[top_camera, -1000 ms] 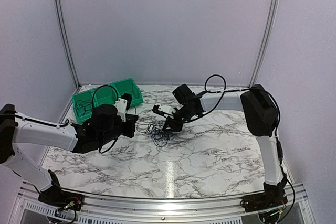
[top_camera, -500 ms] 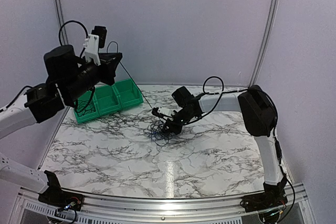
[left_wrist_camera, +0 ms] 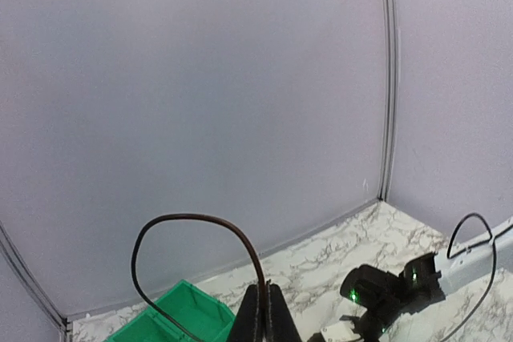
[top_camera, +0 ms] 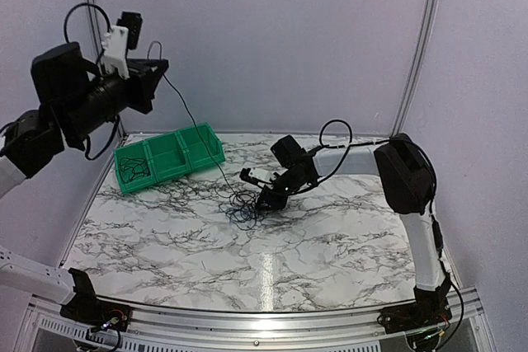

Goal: Untangle the cables

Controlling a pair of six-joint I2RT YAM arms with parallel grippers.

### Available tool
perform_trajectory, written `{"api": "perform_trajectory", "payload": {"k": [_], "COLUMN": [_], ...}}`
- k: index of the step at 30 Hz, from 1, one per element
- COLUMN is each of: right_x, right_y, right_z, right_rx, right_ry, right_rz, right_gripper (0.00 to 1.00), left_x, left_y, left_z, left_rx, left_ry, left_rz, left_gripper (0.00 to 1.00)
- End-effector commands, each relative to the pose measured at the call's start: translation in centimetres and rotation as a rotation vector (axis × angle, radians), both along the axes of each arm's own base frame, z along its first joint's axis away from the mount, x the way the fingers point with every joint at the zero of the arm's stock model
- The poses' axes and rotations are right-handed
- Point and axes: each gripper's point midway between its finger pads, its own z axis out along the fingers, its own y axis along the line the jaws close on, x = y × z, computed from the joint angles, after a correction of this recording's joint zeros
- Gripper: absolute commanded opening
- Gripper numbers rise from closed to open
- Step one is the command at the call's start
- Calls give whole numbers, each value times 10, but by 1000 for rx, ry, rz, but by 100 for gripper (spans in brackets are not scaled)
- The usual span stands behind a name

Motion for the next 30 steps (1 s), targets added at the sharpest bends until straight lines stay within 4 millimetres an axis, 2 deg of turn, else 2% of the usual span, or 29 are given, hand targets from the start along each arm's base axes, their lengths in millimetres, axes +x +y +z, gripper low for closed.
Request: {"api": "perform_trajectory", "payload": {"k": [1, 4, 10, 12, 15, 18, 19, 22, 25, 30], "right_x": [20, 29, 36, 38, 42, 44, 45, 46, 47, 49], "right_y": [-42, -52, -62, -63, -67, -70, -71, -74, -76, -79], "right_z": [-22, -20, -17, -16, -18, -21, -21, -22, -21, -20], "right_rx": [-110, -104, -99, -100, -109, -114, -117, -119, -119, -121], "right_ry": [26, 29, 31, 27, 21, 21, 21, 26, 23, 19], "right_rz": [-115, -145, -166, -171, -185, -192, -195, -201, -204, -209], "right_gripper": [34, 36, 36, 36, 36, 36, 36, 36, 36, 36], "left_x": [-26, -30, -31, -35, -46, -59, -67, -77, -77, -58], "left_y": [47, 53, 59, 66, 87, 109, 122, 134, 137, 112], "left_z": [100, 116, 121, 131, 164, 206, 226, 254, 255, 224], "left_rx": [-142, -150, -142, -154, -170, -207, -248, -319, -354, -295], "left_ry": [-165, -192, -207, -226, -285, -352, -382, -427, -423, -355], "left_rz": [58, 66, 89, 99, 137, 184, 201, 203, 209, 190], "left_gripper": [0, 0, 0, 0, 0, 0, 0, 0, 0, 0]}}
